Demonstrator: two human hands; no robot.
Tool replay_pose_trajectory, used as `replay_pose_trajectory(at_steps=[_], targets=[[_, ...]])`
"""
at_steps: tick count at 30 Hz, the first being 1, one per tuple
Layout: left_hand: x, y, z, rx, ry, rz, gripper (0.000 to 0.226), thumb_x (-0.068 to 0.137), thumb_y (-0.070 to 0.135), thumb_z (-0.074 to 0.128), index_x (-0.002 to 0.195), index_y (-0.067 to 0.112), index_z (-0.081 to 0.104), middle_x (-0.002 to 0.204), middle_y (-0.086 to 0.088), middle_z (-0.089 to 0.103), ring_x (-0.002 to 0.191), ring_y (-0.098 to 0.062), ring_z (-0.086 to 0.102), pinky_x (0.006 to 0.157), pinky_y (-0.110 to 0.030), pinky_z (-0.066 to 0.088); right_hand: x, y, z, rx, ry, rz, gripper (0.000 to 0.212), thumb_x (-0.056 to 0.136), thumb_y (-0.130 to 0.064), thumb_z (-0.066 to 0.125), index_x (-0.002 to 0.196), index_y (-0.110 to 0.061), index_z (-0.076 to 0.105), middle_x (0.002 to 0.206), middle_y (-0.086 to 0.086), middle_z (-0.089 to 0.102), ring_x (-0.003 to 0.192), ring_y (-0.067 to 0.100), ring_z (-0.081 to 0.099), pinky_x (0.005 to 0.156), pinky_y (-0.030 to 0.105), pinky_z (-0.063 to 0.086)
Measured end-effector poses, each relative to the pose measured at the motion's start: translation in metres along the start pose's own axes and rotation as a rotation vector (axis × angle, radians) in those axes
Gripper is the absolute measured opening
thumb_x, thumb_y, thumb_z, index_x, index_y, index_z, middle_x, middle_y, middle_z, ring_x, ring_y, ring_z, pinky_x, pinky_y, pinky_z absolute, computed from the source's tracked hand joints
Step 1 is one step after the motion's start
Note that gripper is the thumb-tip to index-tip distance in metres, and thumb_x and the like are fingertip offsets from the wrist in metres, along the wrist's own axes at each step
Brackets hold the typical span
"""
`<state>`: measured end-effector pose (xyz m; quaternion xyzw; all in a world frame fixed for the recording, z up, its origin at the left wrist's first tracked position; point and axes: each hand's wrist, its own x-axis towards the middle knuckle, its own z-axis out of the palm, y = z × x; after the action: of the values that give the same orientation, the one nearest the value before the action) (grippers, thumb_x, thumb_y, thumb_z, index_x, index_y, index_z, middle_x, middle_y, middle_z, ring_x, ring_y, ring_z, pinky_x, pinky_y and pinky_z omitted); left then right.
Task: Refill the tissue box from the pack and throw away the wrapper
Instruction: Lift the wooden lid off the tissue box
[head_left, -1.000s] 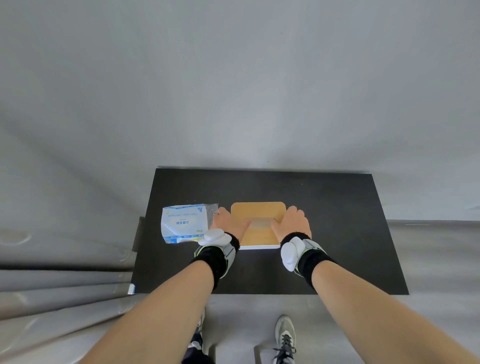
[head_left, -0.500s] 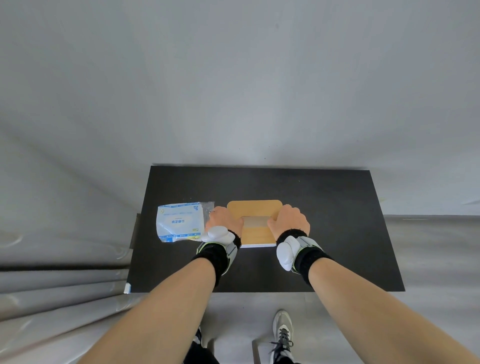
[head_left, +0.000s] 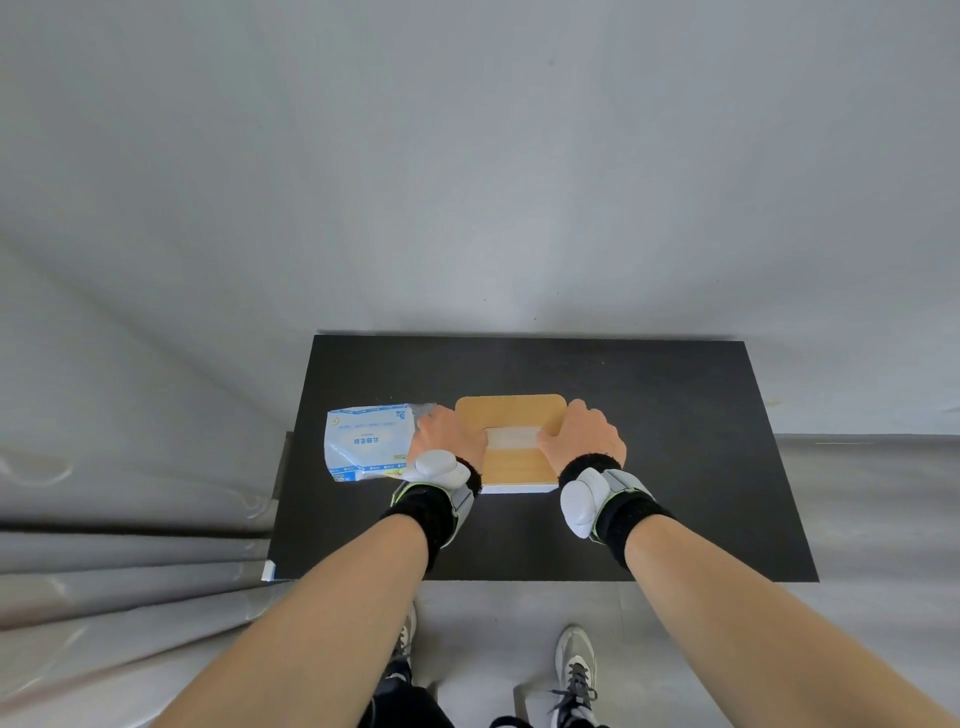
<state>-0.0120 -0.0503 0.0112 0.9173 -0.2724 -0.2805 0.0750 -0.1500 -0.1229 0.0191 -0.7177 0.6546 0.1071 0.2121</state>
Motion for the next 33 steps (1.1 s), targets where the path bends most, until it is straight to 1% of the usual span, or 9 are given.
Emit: replay_pose_trajectory(at_steps=[3,7,13,18,22,26,28,30,33], targets=[[-0.007,0.008,-0.007,-0.083,-0.033,0.006,0.037,0.079,0.04,0.063,0.096,0.011,0.048,0.086,-0.003,0.059,0.078,-0.025,0.062,0.074,-0.035,0.054,-0.001,0.007,-0.008,0.021,0.034,-0.014,0.04,0.088,-0.041,0.054,0.118,-0.014,0.05,0.115,0.007,0.058,0.103,0.03,0.061,0.073,0.036,0.044],[-0.014,0.027,-0.005,-0.088,-0.039,0.045,0.051,0.08,0.041,0.064,0.116,0.007,0.051,0.107,-0.009,0.063,0.095,-0.03,0.064,0.08,-0.038,0.054,0.003,0.022,-0.027,0.04,0.061,-0.002,0.038,0.087,-0.039,0.055,0.116,-0.014,0.051,0.111,0.007,0.059,0.1,0.031,0.061,0.071,0.035,0.043],[-0.031,0.074,0.004,-0.084,-0.06,0.141,0.031,0.081,0.037,0.061,0.093,0.013,0.046,0.094,-0.005,0.061,0.077,-0.025,0.059,0.068,-0.03,0.048,0.012,0.063,-0.059,0.087,0.089,0.089,0.038,0.083,-0.039,0.06,0.111,-0.014,0.054,0.104,0.005,0.063,0.093,0.029,0.064,0.072,0.035,0.048],[-0.049,0.109,0.022,-0.078,-0.088,0.171,0.039,0.08,0.039,0.061,0.103,0.009,0.052,0.09,-0.004,0.059,0.076,-0.026,0.06,0.063,-0.031,0.045,0.022,0.104,-0.075,0.14,0.085,0.151,0.036,0.082,-0.038,0.063,0.108,-0.014,0.055,0.095,0.003,0.061,0.081,0.026,0.055,0.069,0.034,0.046],[-0.058,0.126,0.044,-0.043,-0.102,0.209,0.033,0.086,0.035,0.056,0.102,0.007,0.051,0.094,-0.007,0.064,0.077,-0.028,0.063,0.061,-0.03,0.045,0.03,0.132,-0.074,0.147,0.063,0.167,0.037,0.083,-0.041,0.064,0.107,-0.015,0.055,0.093,0.002,0.059,0.079,0.024,0.053,0.068,0.033,0.045],[-0.068,0.14,0.068,0.019,-0.113,0.225,0.028,0.091,0.028,0.053,0.105,0.005,0.05,0.102,-0.009,0.063,0.085,-0.03,0.066,0.064,-0.033,0.047,0.038,0.155,-0.065,0.155,0.038,0.181,0.04,0.084,-0.042,0.065,0.111,-0.014,0.055,0.105,0.006,0.064,0.092,0.028,0.063,0.069,0.033,0.045],[-0.07,0.145,0.084,0.029,-0.12,0.213,0.031,0.092,0.026,0.052,0.112,0.002,0.051,0.108,-0.011,0.063,0.094,-0.032,0.066,0.073,-0.036,0.052,0.044,0.166,-0.06,0.154,0.014,0.182,0.04,0.084,-0.041,0.066,0.111,-0.014,0.054,0.106,0.006,0.063,0.096,0.029,0.064,0.069,0.033,0.045],[-0.071,0.148,0.096,0.064,-0.136,0.208,0.031,0.095,0.024,0.05,0.116,0.001,0.051,0.113,-0.013,0.061,0.102,-0.031,0.064,0.082,-0.037,0.053,0.051,0.174,-0.052,0.158,-0.009,0.188,0.039,0.083,-0.04,0.066,0.11,-0.014,0.055,0.106,0.006,0.063,0.095,0.029,0.063,0.069,0.033,0.045],[-0.067,0.149,0.114,0.094,-0.161,0.182,0.03,0.096,0.024,0.048,0.115,0.002,0.051,0.113,-0.012,0.06,0.101,-0.029,0.064,0.086,-0.036,0.056,0.06,0.183,-0.038,0.156,-0.045,0.197,0.034,0.083,-0.037,0.065,0.106,-0.013,0.055,0.102,0.006,0.062,0.084,0.026,0.057,0.069,0.033,0.045]])
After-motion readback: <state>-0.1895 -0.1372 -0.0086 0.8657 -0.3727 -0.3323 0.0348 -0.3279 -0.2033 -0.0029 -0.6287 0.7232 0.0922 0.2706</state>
